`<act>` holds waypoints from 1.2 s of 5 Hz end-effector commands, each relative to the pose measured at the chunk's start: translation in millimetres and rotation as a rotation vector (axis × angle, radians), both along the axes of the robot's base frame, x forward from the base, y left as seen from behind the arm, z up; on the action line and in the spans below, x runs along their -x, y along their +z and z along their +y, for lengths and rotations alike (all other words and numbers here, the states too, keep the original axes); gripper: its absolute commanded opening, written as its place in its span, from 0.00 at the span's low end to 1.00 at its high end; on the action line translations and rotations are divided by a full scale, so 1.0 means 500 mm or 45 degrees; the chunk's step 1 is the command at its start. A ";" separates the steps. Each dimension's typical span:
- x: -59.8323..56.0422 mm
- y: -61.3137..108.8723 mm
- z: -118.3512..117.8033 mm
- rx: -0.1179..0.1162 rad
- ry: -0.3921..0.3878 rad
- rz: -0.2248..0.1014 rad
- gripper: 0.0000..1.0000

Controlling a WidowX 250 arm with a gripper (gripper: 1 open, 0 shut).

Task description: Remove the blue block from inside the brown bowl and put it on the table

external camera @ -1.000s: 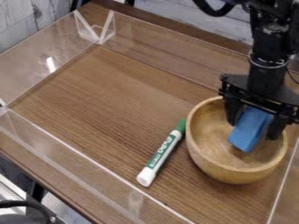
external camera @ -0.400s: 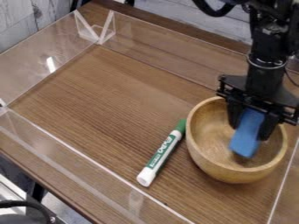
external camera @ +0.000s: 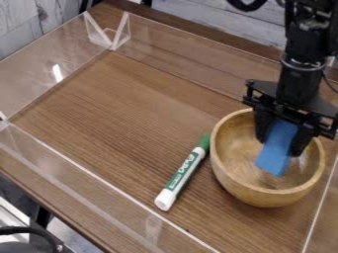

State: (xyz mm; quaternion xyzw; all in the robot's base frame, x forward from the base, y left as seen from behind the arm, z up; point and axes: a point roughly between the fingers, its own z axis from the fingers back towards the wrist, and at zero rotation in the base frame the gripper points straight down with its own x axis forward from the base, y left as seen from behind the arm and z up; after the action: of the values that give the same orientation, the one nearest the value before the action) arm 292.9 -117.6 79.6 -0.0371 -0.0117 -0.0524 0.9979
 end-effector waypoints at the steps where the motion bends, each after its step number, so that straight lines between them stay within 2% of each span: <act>1: -0.020 0.075 0.005 0.032 0.009 -0.114 0.00; 3: -0.018 0.122 0.028 0.026 0.016 -0.127 0.00; 4: -0.014 0.156 0.056 0.022 0.020 -0.143 0.00; 5: -0.011 0.193 0.105 0.012 0.058 -0.162 0.00; 6: -0.007 0.209 0.186 0.006 0.100 -0.177 0.00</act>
State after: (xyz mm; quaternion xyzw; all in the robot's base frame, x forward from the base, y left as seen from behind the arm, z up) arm 293.8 -23.6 163.9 -0.0336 -0.0473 -0.0097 0.9983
